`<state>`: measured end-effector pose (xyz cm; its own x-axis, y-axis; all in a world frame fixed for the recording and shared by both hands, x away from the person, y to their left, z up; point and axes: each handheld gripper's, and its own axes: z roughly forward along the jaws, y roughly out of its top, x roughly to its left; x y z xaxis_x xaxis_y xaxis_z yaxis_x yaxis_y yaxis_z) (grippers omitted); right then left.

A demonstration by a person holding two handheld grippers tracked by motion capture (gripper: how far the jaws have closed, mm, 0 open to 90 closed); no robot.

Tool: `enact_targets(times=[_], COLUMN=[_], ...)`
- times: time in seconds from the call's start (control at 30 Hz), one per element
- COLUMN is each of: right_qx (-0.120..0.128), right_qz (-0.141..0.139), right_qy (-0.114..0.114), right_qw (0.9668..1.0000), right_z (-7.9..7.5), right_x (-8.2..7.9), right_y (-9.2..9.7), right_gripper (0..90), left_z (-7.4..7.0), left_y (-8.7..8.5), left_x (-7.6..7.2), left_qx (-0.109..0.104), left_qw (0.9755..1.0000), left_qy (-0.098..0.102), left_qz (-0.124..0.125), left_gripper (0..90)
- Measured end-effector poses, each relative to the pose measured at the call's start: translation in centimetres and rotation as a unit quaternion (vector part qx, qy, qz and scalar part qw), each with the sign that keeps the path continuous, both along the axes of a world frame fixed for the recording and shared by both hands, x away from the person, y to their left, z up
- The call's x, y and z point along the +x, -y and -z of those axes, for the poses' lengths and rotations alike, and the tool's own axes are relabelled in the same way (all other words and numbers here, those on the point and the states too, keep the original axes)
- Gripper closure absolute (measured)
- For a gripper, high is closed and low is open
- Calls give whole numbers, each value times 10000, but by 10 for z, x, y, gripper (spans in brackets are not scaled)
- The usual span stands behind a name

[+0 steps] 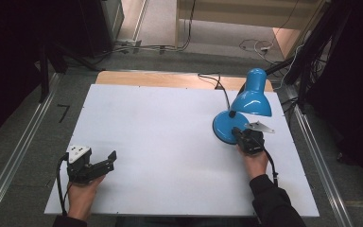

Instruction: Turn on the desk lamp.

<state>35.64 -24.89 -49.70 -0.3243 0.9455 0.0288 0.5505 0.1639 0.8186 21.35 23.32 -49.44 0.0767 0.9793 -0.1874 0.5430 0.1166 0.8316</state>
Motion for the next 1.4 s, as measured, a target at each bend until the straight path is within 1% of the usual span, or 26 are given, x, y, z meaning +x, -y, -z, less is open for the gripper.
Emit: enact_targets(times=[0.07, 0.13, 0.17, 0.2, 0.3, 0.37, 0.43, 0.5, 0.53, 0.6, 0.63, 0.67, 0.73, 0.77, 0.8, 0.83, 0.93, 1.0, 1.07, 1.1, 1.17, 1.27, 1.4], right_qx=[-27, -120, -120, -53, -40, -87, -79, -1, 84, 191, 191, 144, 137, 137, 154, 163, 187, 192, 194, 220, 281, 278, 226], right_qz=[-12, -57, -57, -73, -78, -96, -101, -97, -79, -59, -59, -74, -85, -85, -99, -107, -99, -103, -79, -65, -11, -9, -30], right_qy=[-43, -4, -4, -27, -31, -13, -22, -40, -61, -101, -101, -68, -98, -98, -63, -60, -99, -103, -61, -60, -71, -84, -18], right_qw=[10000, 9999, 9999, 10000, 10000, 9999, 9999, 9999, 9999, 9997, 9997, 9998, 9998, 9998, 9998, 9998, 9997, 9997, 9998, 9997, 9996, 9996, 9997], right_z=[0, 1, 1, 1, 1, 1, 1, 1, 2, 1, 1, 2, 1, 1, 0, -1, -1, -1, -3, -3, -4, -4, -5], right_x=[0, -3, -3, -3, -3, -3, -3, -3, -3, -2, -2, -3, -4, -4, -5, -5, -5, -6, -6, -6, -6, -5, -6], right_y=[0, -3, -3, -3, -3, -3, -3, -2, -1, 1, 1, 0, 1, 1, 1, 1, 2, 3, 4, 4, 7, 8, 9], right_gripper=[881, 881, 881, 881, 881, 881, 880, 880, 880, 880, 880, 879, 879, 879, 879, 879, 879, 879, 878, 878, 873, 857, 857], left_z=[1, 0, -1, 0, 2, 1, 1, 1, 2, 3, 3, 3, -1, -2, -2, -1, 0, -2, -4, -4, -2, 1, -5], left_y=[0, -2, -3, -3, -3, -3, -2, -2, -3, -3, -3, -3, -5, -5, -4, -4, -2, 0, 0, 0, -1, -1, -1], left_x=[0, -1, -2, -1, 1, 0, 0, 1, 2, 3, 4, 4, 0, -1, -1, 0, 0, -1, -4, -4, -1, 2, -5], left_qx=[-2, -18, -50, -64, -60, -52, -48, -77, -147, -146, -140, -141, -147, -113, -91, -120, -74, -32, -30, -33, -72, -23, -18], left_qw=[10000, 10000, 10000, 10000, 9999, 10000, 10000, 10000, 9999, 9998, 9998, 9998, 9999, 9999, 9999, 9999, 10000, 10000, 9999, 9999, 10000, 10000, 9999], left_qy=[-17, -7, 20, 8, -78, -30, -37, -30, -71, -105, -121, -114, 32, 76, 71, 27, -22, 27, 126, 123, 62, -34, 144], left_qz=[-8, -34, -55, -69, -49, -41, -26, -10, -14, -14, -27, -45, -67, -90, -85, -70, -31, 21, 21, 16, 5, 0, 21], left_gripper=[98, 98, 98, 98, 98, 98, 98, 98, 98, 98, 98, 98, 100, 100, 112, 112, 112, 112, 112, 112, 112, 108, 107])
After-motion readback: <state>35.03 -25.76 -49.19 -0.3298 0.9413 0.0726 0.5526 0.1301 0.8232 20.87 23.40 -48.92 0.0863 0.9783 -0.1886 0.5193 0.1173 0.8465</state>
